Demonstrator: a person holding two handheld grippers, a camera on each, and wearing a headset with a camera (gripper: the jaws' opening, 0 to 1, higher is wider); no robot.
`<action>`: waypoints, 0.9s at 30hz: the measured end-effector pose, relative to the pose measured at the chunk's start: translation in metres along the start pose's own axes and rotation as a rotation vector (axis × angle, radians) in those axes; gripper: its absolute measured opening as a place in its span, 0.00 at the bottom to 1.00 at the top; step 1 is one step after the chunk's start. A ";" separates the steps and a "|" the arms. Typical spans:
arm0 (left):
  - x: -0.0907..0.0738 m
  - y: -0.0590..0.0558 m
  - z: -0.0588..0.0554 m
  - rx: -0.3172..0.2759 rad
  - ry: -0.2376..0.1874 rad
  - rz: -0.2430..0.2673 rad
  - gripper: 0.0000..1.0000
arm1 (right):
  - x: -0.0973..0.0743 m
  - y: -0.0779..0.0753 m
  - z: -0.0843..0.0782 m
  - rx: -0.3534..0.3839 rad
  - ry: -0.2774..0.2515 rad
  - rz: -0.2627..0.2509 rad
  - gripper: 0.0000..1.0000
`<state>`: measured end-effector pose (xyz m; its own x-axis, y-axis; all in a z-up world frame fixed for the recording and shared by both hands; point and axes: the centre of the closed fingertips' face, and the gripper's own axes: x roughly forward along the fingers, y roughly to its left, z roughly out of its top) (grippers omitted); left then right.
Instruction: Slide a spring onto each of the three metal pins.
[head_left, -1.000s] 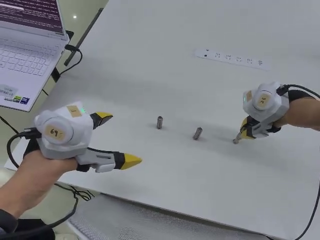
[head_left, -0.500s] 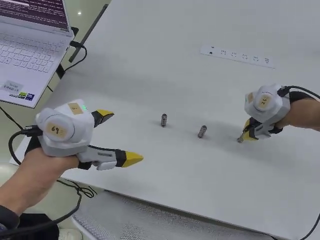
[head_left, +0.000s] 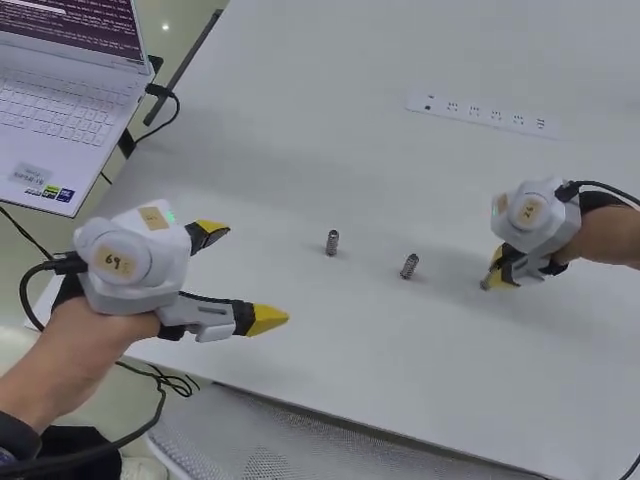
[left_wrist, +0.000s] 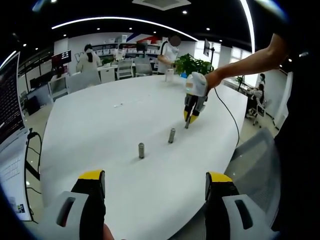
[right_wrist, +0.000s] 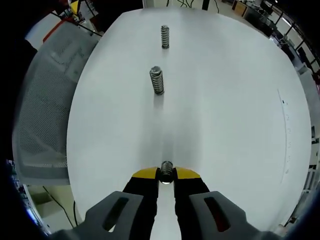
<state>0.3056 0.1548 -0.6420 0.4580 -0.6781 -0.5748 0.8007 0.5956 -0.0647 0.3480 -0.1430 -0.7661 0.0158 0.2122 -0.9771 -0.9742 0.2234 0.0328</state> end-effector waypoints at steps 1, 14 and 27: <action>0.000 0.000 0.000 0.000 0.000 0.001 0.79 | 0.000 0.000 0.000 -0.001 0.000 0.001 0.09; -0.001 0.002 0.000 0.001 0.002 0.002 0.80 | -0.001 0.002 -0.004 0.003 0.010 0.004 0.15; 0.001 0.002 0.004 0.006 -0.004 -0.001 0.80 | -0.016 0.000 -0.003 0.013 -0.005 -0.014 0.23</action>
<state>0.3089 0.1538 -0.6397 0.4586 -0.6806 -0.5713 0.8036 0.5921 -0.0602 0.3474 -0.1494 -0.7516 0.0306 0.2138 -0.9764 -0.9708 0.2388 0.0218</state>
